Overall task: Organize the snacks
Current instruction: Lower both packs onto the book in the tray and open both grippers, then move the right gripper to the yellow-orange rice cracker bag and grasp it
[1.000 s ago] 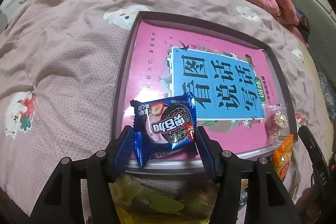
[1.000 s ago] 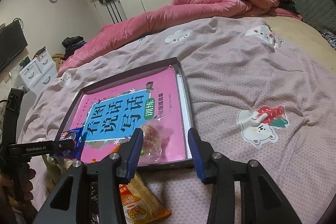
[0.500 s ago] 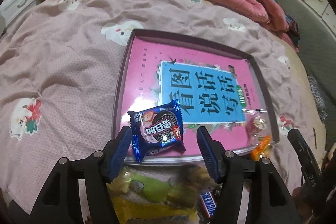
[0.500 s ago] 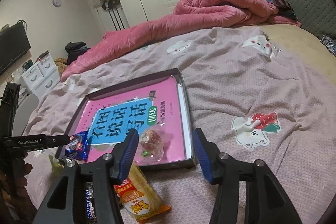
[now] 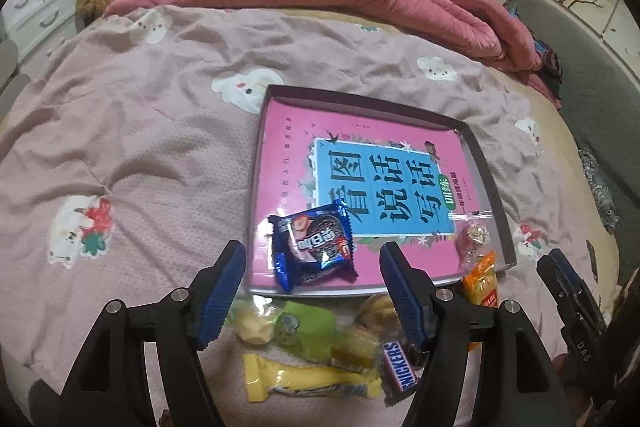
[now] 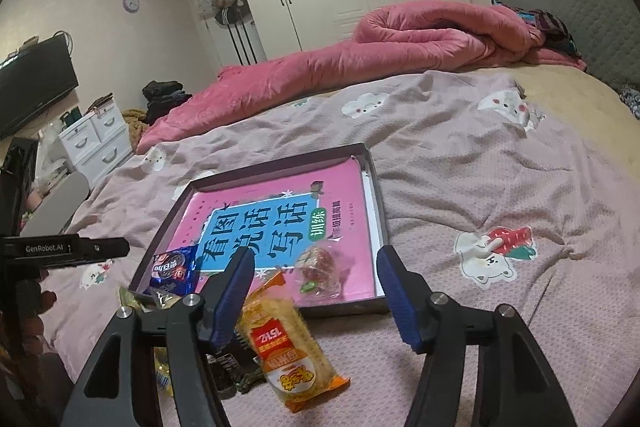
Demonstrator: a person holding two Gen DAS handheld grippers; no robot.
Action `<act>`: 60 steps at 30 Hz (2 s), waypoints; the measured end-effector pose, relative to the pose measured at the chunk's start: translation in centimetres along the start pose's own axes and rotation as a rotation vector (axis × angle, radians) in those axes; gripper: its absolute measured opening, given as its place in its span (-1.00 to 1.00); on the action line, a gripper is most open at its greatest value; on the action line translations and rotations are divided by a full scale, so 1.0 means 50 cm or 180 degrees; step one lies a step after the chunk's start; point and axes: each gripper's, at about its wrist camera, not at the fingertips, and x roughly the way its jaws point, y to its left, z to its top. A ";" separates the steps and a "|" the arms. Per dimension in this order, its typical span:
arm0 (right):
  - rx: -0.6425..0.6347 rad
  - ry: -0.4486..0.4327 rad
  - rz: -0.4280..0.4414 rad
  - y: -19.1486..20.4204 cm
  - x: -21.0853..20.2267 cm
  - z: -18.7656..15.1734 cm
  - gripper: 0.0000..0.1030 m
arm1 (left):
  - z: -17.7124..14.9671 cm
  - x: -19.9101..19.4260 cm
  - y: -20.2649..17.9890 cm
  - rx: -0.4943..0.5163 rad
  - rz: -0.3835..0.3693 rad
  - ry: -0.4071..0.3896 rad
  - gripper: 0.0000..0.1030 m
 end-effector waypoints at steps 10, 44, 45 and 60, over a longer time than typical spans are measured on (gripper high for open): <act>-0.0072 -0.0029 0.0003 0.020 -0.027 -0.008 0.34 | -0.020 -0.042 0.030 0.0016 0.0019 -0.0062 0.39; -0.0410 0.0397 -0.0007 0.065 -0.040 -0.088 0.47 | -0.118 -0.060 0.057 0.0283 0.0077 0.0037 0.40; -0.0408 0.0418 -0.0021 0.064 -0.037 -0.091 0.47 | -0.122 -0.055 0.061 0.0291 0.0079 0.0055 0.40; -0.0349 0.0538 -0.0085 0.048 -0.008 -0.102 0.47 | -0.140 0.021 0.107 0.0138 -0.0054 0.0202 0.40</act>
